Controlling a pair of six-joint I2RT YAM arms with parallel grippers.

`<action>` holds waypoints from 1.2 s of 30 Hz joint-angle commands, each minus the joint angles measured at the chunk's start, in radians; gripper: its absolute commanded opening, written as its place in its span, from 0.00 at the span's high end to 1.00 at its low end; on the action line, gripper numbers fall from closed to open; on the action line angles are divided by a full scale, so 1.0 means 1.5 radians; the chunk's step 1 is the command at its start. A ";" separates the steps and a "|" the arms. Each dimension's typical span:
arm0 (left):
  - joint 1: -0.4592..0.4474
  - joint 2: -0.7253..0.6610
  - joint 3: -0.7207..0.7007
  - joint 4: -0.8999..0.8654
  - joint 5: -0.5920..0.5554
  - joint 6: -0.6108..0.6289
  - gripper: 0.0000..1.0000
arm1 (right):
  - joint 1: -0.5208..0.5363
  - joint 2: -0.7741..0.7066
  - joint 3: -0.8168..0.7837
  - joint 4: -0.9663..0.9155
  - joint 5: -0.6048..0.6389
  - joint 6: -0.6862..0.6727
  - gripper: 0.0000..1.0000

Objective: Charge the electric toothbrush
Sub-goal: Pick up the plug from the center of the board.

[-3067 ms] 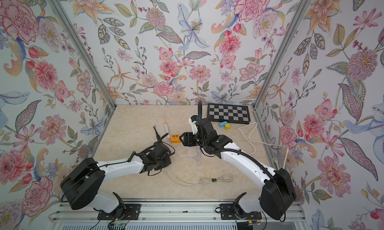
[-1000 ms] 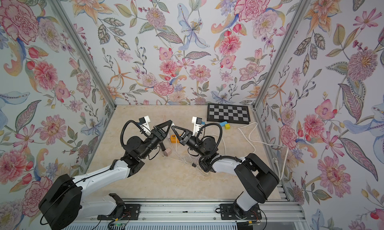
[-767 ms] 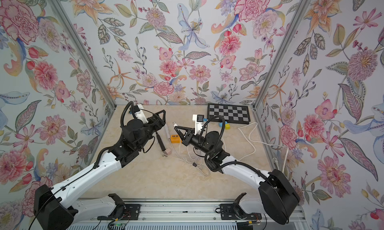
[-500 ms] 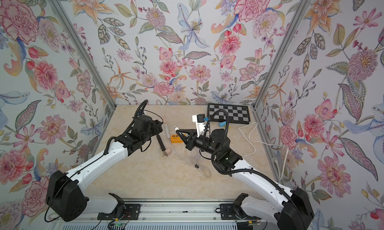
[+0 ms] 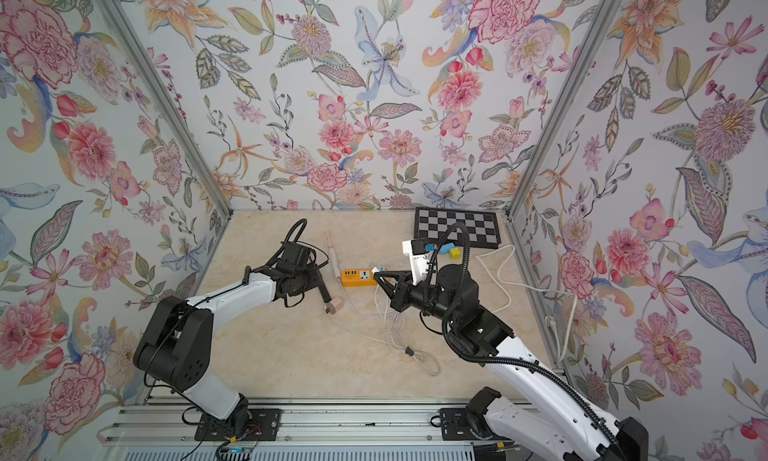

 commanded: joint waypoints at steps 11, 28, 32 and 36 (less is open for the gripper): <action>-0.130 -0.091 -0.035 -0.063 -0.044 0.410 0.42 | -0.231 0.011 -0.013 -0.144 -0.134 -0.042 1.00; -0.128 -0.031 -0.171 0.180 0.013 0.302 0.50 | -0.220 0.012 -0.016 -0.133 -0.134 -0.029 0.99; -0.129 -0.035 -0.223 0.270 0.052 0.254 0.55 | -0.207 0.023 -0.011 -0.127 -0.128 -0.028 0.99; -0.129 -0.036 -0.254 0.329 0.065 0.247 0.75 | -0.198 0.036 -0.004 -0.126 -0.130 -0.031 1.00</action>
